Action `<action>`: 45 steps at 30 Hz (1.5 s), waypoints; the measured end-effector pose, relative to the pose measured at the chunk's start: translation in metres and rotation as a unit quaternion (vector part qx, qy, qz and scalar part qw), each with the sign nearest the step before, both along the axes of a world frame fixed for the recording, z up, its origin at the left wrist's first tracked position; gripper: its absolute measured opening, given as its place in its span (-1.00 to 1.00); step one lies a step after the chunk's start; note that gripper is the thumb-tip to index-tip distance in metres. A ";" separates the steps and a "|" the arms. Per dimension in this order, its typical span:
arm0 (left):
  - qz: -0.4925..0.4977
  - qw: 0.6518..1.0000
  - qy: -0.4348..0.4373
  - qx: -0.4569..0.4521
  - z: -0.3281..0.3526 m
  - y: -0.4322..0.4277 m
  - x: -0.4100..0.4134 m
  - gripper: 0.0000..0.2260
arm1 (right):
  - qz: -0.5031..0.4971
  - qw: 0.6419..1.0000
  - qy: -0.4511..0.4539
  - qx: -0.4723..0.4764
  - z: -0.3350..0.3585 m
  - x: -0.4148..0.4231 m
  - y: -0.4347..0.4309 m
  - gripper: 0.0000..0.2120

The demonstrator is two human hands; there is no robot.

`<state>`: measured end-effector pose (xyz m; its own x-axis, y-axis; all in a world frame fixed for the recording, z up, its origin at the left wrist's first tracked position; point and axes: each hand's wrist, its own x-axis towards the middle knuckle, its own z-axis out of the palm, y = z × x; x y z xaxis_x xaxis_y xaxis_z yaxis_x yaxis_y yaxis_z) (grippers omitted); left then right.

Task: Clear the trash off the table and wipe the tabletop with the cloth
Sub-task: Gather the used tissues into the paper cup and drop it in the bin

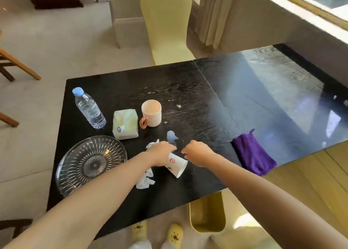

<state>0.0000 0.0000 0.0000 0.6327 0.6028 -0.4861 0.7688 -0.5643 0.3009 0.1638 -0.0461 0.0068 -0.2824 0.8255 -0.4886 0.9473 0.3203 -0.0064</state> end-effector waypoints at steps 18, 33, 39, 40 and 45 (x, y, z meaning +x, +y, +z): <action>0.012 0.996 -0.068 0.064 -0.048 -0.024 -0.014 -0.54 | 0.011 0.988 0.070 0.140 -0.062 0.001 -0.018 -0.90; 0.252 0.940 -0.207 -0.098 -0.047 -0.041 -0.061 -0.62 | -0.155 0.952 0.261 -0.033 -0.025 -0.042 0.018 -0.67; 0.355 0.892 -0.264 -0.091 -0.035 -0.033 -0.092 -0.56 | -0.343 0.847 0.405 -0.045 -0.019 -0.032 0.028 -0.78; 0.376 0.883 -0.264 -0.096 -0.032 -0.031 -0.100 -0.54 | -0.336 0.859 0.381 -0.064 -0.026 -0.033 0.025 -0.79; 0.469 0.833 -0.282 -0.085 -0.024 -0.023 -0.131 -0.49 | -0.249 0.920 0.289 -0.092 -0.059 -0.068 0.003 -0.58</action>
<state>-0.1312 -0.0231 -0.0243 0.0795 0.9129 -0.4003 0.5573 0.2923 0.7772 0.0962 -0.0433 -0.0518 -0.1484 0.8417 -0.5192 0.7972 -0.2088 -0.5664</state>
